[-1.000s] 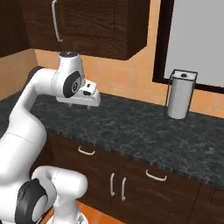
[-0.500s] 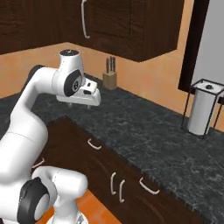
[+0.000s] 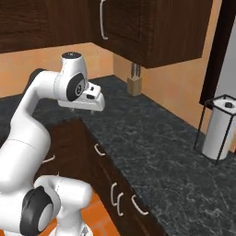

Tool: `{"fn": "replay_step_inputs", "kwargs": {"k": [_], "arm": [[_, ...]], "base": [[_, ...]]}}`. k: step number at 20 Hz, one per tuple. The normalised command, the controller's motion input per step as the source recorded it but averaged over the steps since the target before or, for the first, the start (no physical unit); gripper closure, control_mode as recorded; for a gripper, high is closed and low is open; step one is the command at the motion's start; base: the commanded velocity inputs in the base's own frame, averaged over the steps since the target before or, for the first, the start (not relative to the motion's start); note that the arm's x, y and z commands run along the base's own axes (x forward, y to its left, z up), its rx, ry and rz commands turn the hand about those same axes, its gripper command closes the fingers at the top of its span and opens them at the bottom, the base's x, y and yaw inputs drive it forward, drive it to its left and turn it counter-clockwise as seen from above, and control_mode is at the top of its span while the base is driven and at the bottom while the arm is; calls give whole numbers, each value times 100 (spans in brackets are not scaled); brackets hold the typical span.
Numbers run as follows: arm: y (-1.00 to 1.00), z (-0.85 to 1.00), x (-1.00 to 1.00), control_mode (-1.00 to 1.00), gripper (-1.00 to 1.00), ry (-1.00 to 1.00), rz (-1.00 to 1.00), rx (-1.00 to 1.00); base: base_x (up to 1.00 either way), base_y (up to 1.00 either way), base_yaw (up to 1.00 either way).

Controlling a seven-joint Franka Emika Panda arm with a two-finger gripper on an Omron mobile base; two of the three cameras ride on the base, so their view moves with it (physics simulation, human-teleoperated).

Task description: Take a straw from the drawer in front and place it inside the glass cup on the dining counter.

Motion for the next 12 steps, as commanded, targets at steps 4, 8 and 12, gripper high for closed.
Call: {"fn": "replay_step_inputs", "kwargs": {"k": [4,8,12], "arm": [[0,0,0,100,-100,0,0,0],[0,0,0,100,-100,0,0,0],[-24,-2,-7,-100,-100,0,29,2]], "base": [[10,-62,44],[2,-61,46],[0,-14,11]]}}
